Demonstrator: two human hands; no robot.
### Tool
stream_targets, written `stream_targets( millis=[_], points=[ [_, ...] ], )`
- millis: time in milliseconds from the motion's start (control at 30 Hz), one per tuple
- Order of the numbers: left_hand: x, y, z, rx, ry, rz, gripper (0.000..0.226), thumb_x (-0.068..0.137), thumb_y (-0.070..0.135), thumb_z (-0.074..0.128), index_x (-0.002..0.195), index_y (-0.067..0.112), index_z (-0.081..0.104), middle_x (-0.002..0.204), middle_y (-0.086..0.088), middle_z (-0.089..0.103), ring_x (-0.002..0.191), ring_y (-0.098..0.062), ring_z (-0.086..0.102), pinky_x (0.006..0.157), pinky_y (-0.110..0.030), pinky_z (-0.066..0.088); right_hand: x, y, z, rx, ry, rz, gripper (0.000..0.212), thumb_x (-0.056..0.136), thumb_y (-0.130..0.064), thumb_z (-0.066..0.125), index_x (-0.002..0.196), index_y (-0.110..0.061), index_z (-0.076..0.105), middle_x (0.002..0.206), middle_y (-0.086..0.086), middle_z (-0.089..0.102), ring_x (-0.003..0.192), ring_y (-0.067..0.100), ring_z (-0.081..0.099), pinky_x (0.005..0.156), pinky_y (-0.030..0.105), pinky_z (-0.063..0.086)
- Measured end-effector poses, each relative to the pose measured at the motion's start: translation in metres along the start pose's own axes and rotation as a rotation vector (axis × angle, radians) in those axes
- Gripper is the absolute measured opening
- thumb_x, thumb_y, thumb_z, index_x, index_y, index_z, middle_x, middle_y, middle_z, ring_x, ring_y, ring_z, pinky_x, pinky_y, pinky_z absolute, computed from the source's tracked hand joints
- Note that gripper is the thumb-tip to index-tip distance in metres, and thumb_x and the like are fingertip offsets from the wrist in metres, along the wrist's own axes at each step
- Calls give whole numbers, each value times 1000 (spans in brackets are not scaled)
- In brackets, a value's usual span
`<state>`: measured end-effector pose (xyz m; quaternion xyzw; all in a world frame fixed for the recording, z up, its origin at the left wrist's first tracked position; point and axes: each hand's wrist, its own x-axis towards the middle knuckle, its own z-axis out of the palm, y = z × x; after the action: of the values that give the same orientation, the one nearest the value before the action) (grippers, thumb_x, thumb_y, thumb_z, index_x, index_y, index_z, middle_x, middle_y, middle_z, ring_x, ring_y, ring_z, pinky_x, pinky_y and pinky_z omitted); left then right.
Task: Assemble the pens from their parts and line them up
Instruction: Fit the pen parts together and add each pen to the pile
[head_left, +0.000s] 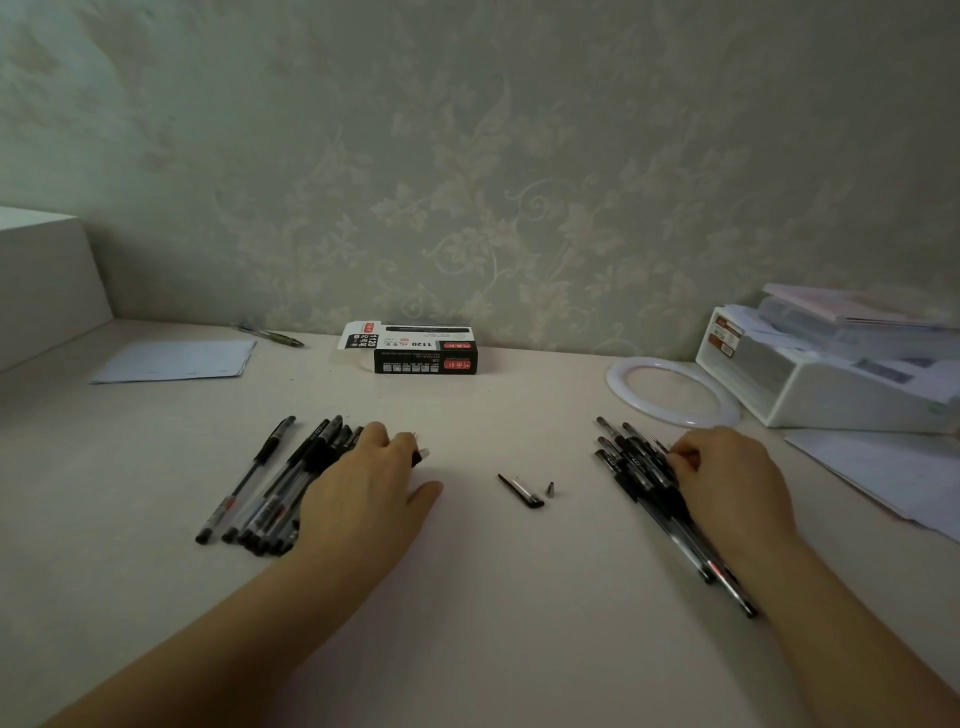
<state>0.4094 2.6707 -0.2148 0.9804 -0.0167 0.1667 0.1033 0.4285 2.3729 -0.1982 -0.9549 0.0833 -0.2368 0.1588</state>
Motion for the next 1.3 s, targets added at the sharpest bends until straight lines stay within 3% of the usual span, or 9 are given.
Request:
stream_targets(
  millis=[300,500,600,733,800,900,1000,1167,1300],
  points=[
    [1,0,-2,-30,28,-18,23,97,37,46,111,19,49,108,4,54,95,-17,59,73,-32,51,0,-1,1,-47,-48,33,21,94,-22,61,84,-9,75,76,9,70,71,26,62,66,35,53],
    [4,3,2,99,-11,-49,13,99,28,43,103,17,50,108,2,55,94,-17,60,61,-27,40,-6,-24,-2,101,111,-178,15,94,-23,61,94,-14,73,91,5,65,78,26,61,69,43,53],
    [4,6,6,247,-44,-20,15,98,22,45,111,16,47,115,2,52,96,-13,62,57,-22,36,-21,-48,3,245,159,-357,8,91,-19,65,92,-17,72,87,-5,64,72,16,59,66,33,51],
    [6,8,6,374,-83,96,19,96,12,43,115,11,47,111,-3,47,93,-13,57,47,-21,29,-38,-70,13,413,88,-470,10,91,-19,67,99,-21,72,86,-13,64,68,8,58,64,16,45],
    [5,14,-7,268,56,95,12,100,22,40,108,15,46,100,2,45,77,-11,57,43,-22,26,-43,-76,15,618,-37,-355,13,90,-21,69,102,-24,73,82,-15,66,69,9,61,62,12,45],
    [0,27,-20,-36,239,192,21,97,35,40,97,16,50,89,4,50,61,-14,55,44,-26,35,-48,-86,15,1007,-343,-84,15,88,-21,71,102,-23,73,84,-5,74,68,6,65,63,15,51],
    [-9,38,-23,-167,221,347,31,93,43,37,99,18,55,91,6,53,64,-13,57,46,-24,36,-51,-91,13,1185,-526,-28,16,89,-23,67,101,-16,75,81,4,75,68,11,66,65,18,53],
    [-11,38,-16,-273,179,396,39,94,49,30,105,21,54,96,11,49,70,-10,56,55,-31,48,-53,-89,12,1249,-539,-32,22,87,-29,64,89,-13,78,71,0,72,65,9,64,65,18,53],
    [-11,34,-10,-294,150,401,44,91,58,17,106,32,49,95,14,48,70,-10,53,52,-31,46,-44,-86,15,1285,-352,78,22,99,-18,53,91,-7,70,74,4,72,62,11,62,61,21,53]
  ],
)
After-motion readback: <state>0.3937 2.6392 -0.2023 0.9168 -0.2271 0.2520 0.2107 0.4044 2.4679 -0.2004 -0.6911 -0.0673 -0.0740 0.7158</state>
